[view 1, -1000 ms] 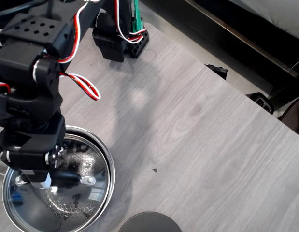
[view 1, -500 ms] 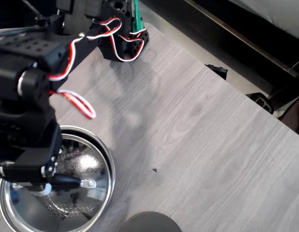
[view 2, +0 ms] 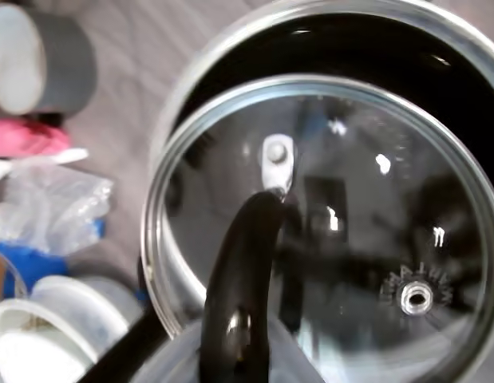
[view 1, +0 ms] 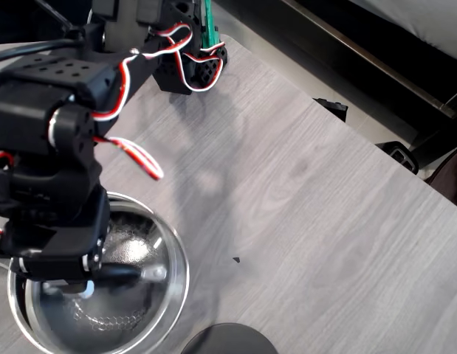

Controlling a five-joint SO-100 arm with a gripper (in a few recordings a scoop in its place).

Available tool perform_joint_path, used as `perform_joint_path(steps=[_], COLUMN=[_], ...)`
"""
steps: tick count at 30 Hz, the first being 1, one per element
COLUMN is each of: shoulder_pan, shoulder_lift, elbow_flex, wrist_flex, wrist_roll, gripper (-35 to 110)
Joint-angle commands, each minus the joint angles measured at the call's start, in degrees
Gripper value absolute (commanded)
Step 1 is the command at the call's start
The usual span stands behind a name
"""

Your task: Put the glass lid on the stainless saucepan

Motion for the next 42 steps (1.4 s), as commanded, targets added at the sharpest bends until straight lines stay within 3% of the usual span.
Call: perform_joint_path(steps=[1, 42], shoulder_pan=[0.4, 2.8], shoulder_lift=[5.0, 2.0], elbow_flex=[1.4, -2.7], wrist_flex=[0.4, -3.3], wrist_roll=[-0.5, -2.8], gripper=[0, 0])
